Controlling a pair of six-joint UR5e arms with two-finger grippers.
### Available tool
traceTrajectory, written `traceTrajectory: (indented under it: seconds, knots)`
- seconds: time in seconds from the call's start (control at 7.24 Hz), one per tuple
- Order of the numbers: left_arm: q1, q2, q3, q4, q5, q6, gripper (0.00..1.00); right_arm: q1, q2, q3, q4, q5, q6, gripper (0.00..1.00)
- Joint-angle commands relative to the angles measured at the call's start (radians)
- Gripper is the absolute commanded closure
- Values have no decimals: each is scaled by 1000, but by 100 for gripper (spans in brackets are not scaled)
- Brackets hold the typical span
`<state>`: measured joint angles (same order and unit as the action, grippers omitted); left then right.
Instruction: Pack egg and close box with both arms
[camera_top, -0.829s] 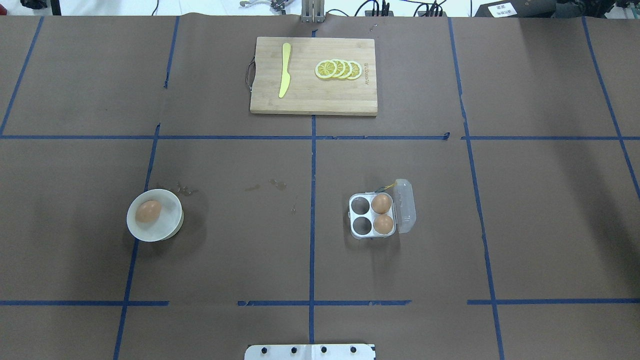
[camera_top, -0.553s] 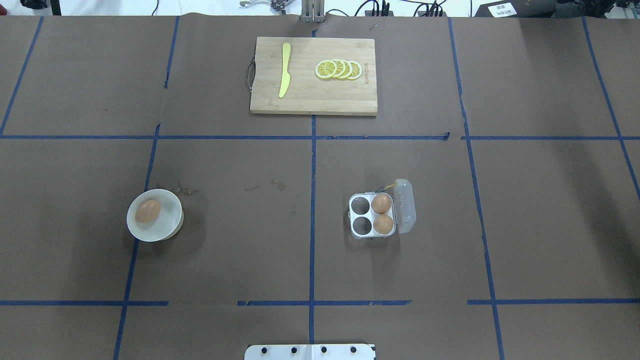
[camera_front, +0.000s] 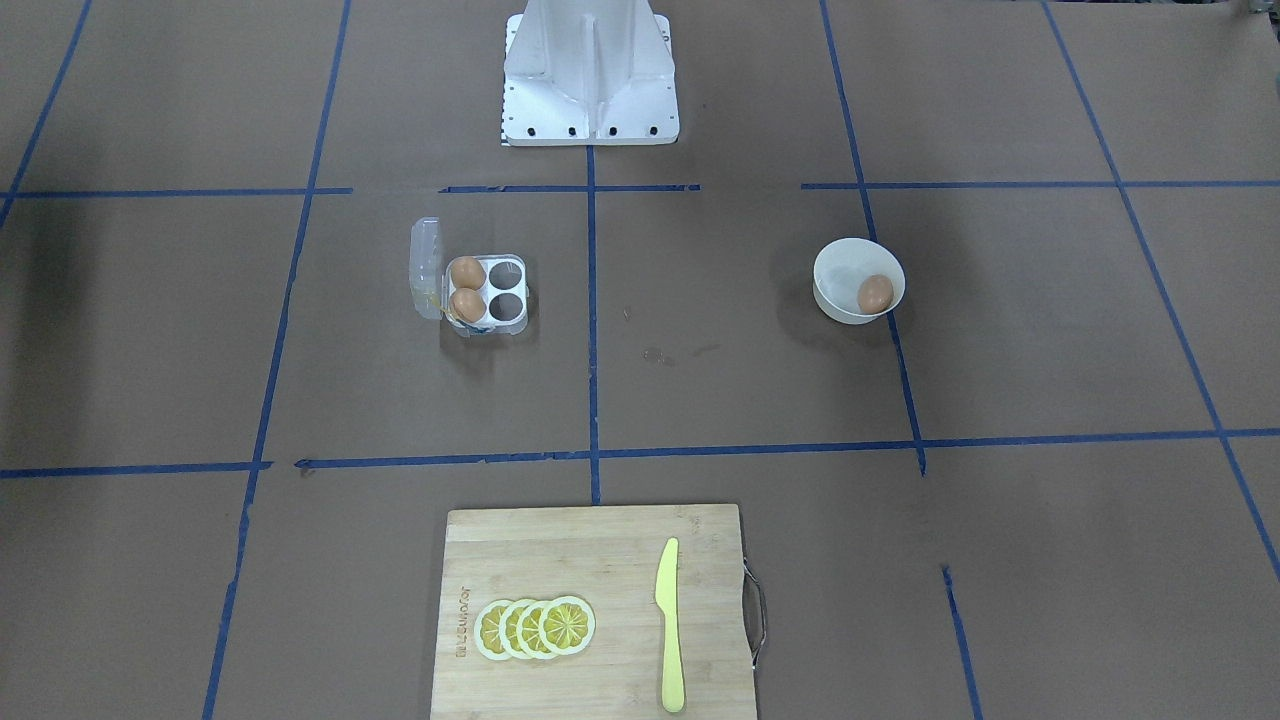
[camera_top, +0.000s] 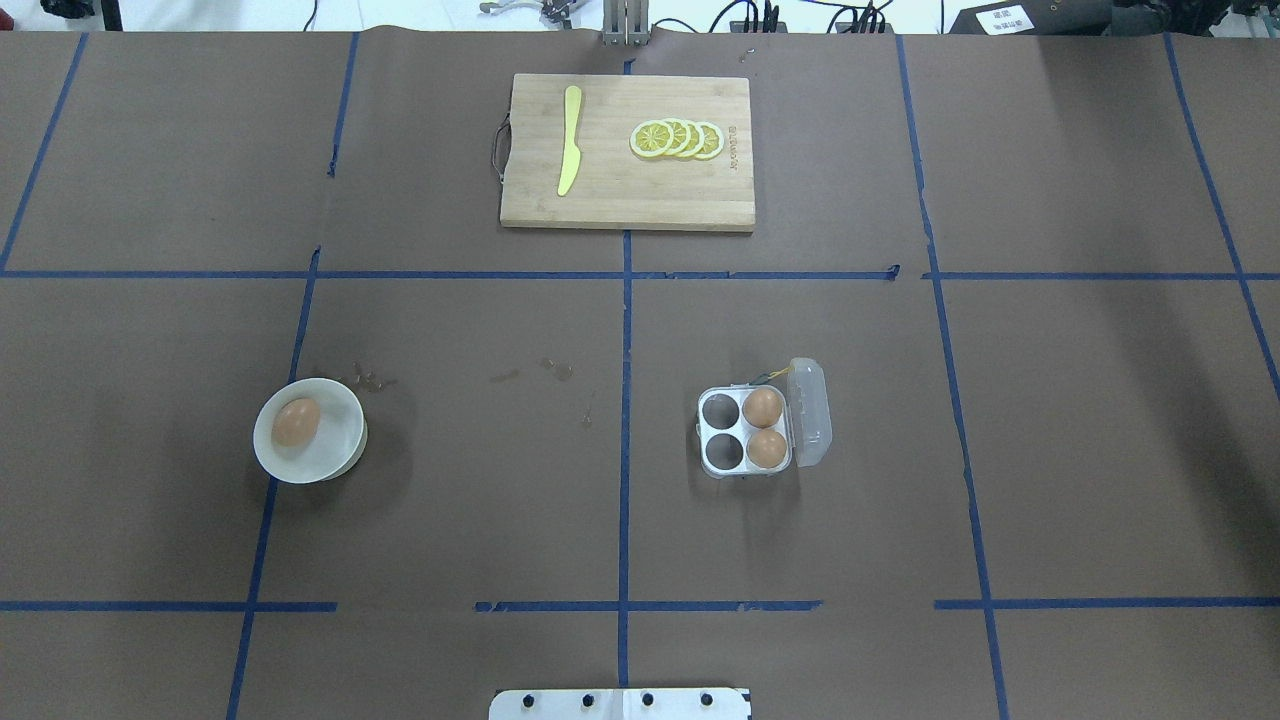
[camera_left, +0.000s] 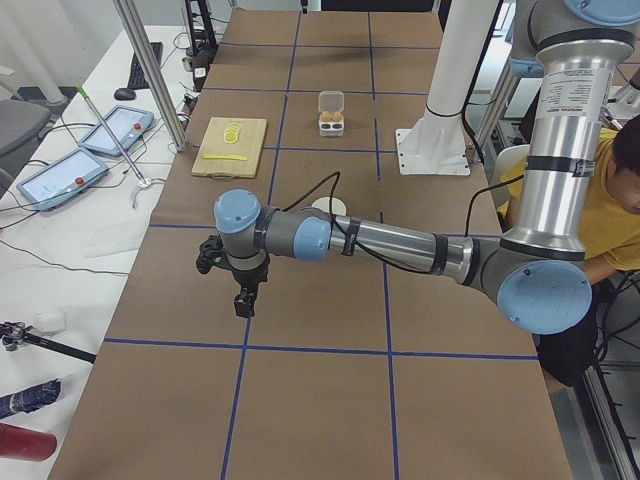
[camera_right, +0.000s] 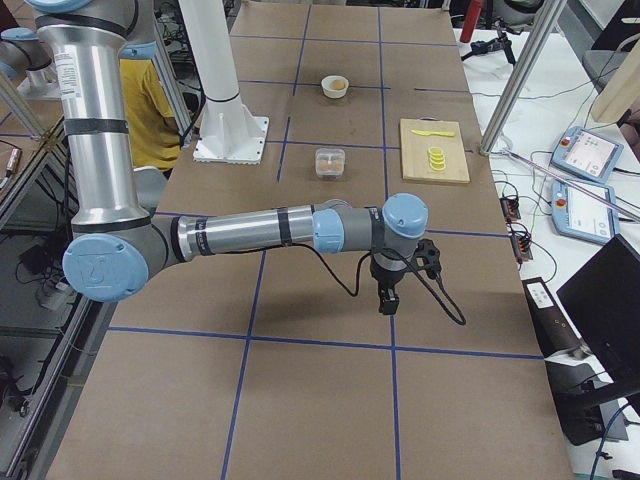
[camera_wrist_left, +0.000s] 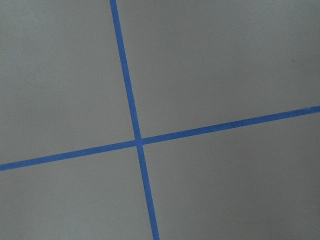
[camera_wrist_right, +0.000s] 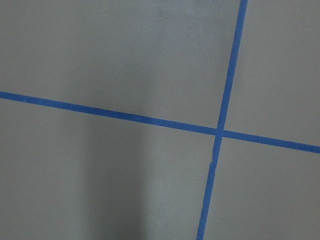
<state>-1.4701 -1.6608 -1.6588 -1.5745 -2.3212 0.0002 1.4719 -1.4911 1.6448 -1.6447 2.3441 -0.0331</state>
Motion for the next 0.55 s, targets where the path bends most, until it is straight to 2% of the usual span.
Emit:
traceTrajectory:
  seconds: [0.0, 0.14, 0.28, 0.41]
  knots:
    - [4, -5, -7, -19, -4, -8, 0, -1, -6, -2, 0, 6, 1, 0]
    - [5, -5, -18, -88, -13, -8, 0, -1, -6, -3, 0, 9, 1, 0]
    - [19, -2, -18, -151, -88, -14, 0, -1, -8, -3, 0, 9, 1, 0]
    - [36, -4, -21, -154, -119, -41, 0, -1, -8, 0, 0, 9, 2, 0]
